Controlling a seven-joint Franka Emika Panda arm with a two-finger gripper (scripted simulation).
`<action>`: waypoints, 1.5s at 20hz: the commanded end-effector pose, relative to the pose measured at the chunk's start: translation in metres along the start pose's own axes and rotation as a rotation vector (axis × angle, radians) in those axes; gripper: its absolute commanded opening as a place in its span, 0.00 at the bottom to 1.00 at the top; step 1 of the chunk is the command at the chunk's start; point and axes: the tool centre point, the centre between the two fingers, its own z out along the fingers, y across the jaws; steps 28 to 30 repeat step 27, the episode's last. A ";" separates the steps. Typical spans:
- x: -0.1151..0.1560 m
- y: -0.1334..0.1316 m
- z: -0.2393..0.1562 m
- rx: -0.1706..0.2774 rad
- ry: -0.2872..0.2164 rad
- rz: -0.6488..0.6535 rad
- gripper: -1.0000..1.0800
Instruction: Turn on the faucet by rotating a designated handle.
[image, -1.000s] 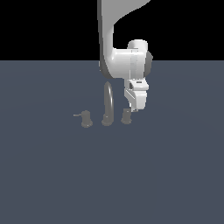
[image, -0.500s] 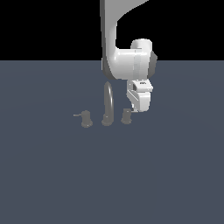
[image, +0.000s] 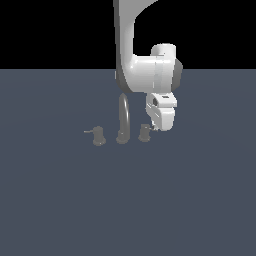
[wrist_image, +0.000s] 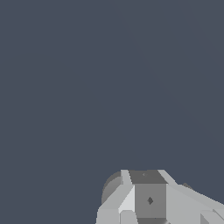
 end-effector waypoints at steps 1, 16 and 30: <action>-0.002 0.016 0.000 -0.022 -0.008 0.003 0.00; -0.032 0.040 -0.001 -0.022 -0.007 0.005 0.00; -0.071 0.032 -0.001 -0.023 -0.007 0.006 0.00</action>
